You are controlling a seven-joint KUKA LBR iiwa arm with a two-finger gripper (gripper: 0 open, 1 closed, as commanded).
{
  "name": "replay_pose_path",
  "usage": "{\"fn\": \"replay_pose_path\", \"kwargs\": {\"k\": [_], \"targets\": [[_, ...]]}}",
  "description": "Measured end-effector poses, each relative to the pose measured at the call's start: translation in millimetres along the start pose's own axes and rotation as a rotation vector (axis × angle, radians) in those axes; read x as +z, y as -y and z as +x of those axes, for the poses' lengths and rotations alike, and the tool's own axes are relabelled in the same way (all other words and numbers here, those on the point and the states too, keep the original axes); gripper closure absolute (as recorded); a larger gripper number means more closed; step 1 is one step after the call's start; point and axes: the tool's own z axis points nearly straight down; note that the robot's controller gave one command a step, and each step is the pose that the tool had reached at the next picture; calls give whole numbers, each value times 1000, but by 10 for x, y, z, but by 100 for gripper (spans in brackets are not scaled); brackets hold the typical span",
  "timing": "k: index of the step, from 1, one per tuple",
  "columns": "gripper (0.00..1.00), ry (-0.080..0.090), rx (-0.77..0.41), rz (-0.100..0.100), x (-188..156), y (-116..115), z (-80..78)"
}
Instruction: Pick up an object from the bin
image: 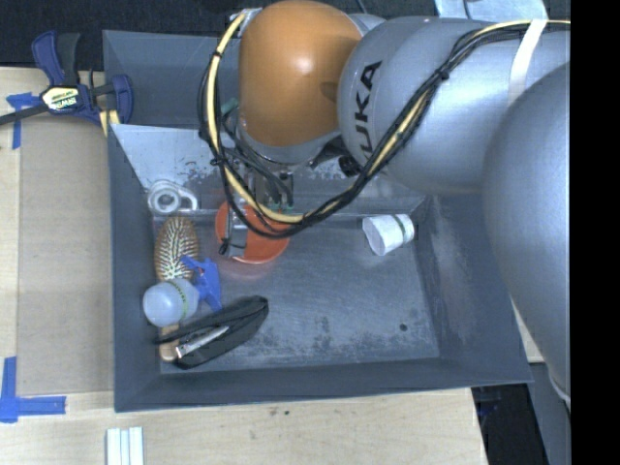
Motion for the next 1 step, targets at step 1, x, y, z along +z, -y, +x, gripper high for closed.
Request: {"fn": "replay_pose_path", "kwargs": {"k": [1], "targets": [[0, 8, 4, -1, -47, 11, -20]]}}
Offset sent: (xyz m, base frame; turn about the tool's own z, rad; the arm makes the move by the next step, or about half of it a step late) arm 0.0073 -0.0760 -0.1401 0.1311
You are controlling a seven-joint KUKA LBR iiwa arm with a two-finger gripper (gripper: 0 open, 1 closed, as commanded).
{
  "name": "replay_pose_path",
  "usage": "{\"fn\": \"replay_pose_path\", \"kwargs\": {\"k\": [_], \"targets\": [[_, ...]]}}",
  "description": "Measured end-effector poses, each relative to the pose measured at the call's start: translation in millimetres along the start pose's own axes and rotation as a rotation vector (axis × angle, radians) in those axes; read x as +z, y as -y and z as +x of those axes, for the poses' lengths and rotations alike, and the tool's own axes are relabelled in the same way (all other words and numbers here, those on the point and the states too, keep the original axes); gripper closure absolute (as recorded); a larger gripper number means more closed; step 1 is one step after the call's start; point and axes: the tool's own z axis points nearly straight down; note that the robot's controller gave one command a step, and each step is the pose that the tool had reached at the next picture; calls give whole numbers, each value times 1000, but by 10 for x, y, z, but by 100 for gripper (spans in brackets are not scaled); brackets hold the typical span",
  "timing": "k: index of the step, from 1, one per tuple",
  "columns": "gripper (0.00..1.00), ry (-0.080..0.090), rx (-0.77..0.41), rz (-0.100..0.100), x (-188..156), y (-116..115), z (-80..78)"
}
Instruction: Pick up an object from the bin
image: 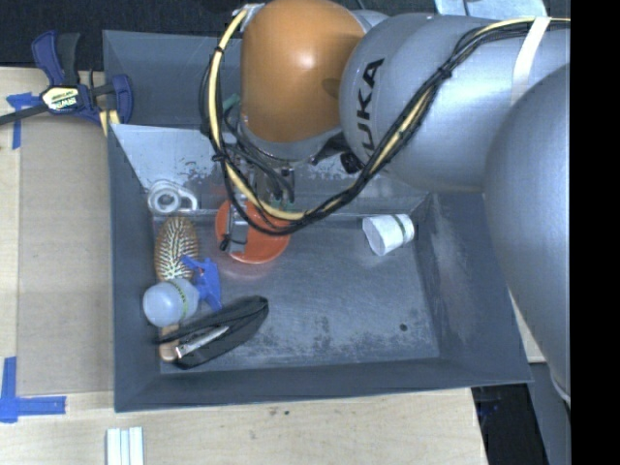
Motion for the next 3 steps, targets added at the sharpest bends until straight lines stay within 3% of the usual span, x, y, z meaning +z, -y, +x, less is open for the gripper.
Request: {"fn": "replay_pose_path", "kwargs": {"k": [1, 2, 3], "targets": [[0, 4, 117, -2, 1305, 684, -60], [0, 15, 37, -6, 1434, 674, -105], [0, 8, 103, -4, 1474, 745, -84]]}}
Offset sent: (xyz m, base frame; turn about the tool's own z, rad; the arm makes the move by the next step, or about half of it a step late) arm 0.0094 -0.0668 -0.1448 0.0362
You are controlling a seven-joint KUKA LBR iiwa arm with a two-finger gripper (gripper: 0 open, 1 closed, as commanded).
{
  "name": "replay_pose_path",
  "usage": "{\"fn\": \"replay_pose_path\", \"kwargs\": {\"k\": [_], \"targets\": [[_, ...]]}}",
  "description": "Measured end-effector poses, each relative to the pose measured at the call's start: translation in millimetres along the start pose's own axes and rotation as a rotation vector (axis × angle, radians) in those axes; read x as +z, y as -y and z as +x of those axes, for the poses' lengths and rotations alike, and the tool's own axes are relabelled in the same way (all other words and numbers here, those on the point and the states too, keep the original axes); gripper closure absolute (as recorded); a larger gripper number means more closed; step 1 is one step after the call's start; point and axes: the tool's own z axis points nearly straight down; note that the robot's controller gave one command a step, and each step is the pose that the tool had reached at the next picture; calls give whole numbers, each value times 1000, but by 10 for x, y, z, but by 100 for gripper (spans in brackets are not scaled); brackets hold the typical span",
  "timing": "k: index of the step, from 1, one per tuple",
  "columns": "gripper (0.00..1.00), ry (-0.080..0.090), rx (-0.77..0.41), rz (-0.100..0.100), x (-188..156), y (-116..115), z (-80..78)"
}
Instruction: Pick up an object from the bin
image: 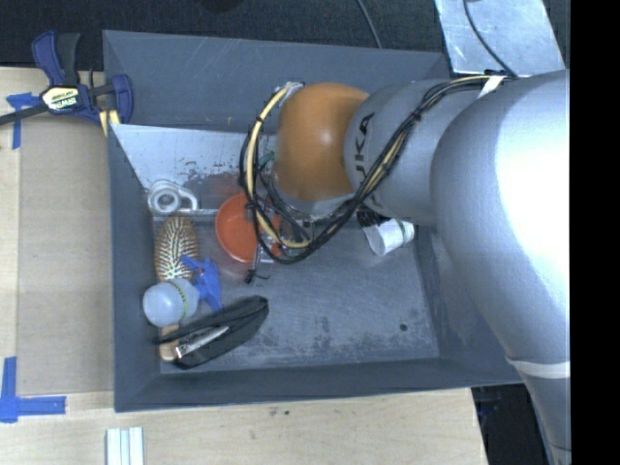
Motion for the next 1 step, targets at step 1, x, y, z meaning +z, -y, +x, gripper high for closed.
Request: {"fn": "replay_pose_path", "kwargs": {"k": [1], "targets": [[0, 11, -56, -4, -43, -58, -26]]}}
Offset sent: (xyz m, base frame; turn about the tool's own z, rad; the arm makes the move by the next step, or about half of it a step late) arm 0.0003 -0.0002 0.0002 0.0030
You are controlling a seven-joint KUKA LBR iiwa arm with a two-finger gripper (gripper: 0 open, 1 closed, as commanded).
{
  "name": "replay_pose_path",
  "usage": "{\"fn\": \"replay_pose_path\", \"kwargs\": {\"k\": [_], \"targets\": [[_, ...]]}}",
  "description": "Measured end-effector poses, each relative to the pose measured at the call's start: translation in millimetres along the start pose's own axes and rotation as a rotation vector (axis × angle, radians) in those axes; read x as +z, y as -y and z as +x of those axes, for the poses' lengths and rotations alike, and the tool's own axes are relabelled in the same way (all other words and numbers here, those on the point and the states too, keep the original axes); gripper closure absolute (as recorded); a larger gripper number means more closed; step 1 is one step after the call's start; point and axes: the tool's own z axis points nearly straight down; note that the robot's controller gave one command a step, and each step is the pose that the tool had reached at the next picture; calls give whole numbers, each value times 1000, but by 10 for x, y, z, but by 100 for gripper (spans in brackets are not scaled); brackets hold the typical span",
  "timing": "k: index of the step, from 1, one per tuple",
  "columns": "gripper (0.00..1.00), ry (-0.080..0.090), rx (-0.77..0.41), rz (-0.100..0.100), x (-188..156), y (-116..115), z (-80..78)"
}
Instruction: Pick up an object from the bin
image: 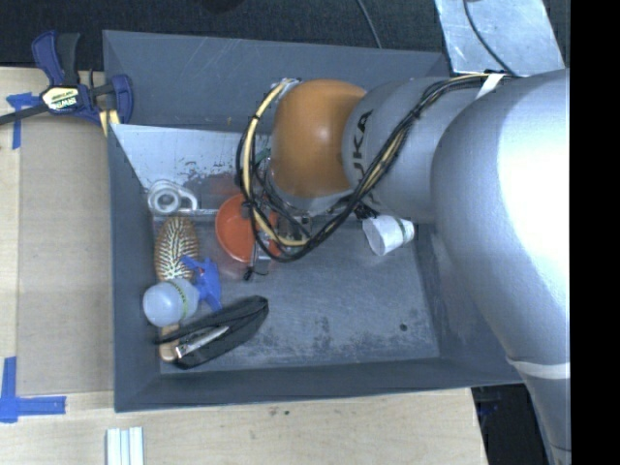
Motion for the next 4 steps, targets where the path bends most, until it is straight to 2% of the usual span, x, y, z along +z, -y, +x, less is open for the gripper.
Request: {"fn": "replay_pose_path", "kwargs": {"k": [1, 2, 3, 4], "targets": [[100, -23, 54, 2, 46, 40, 51], [100, -23, 55, 2, 43, 40, 52], [100, -29, 55, 5, -237, 52, 70], [100, -21, 55, 3, -607, 47, 39]]}}
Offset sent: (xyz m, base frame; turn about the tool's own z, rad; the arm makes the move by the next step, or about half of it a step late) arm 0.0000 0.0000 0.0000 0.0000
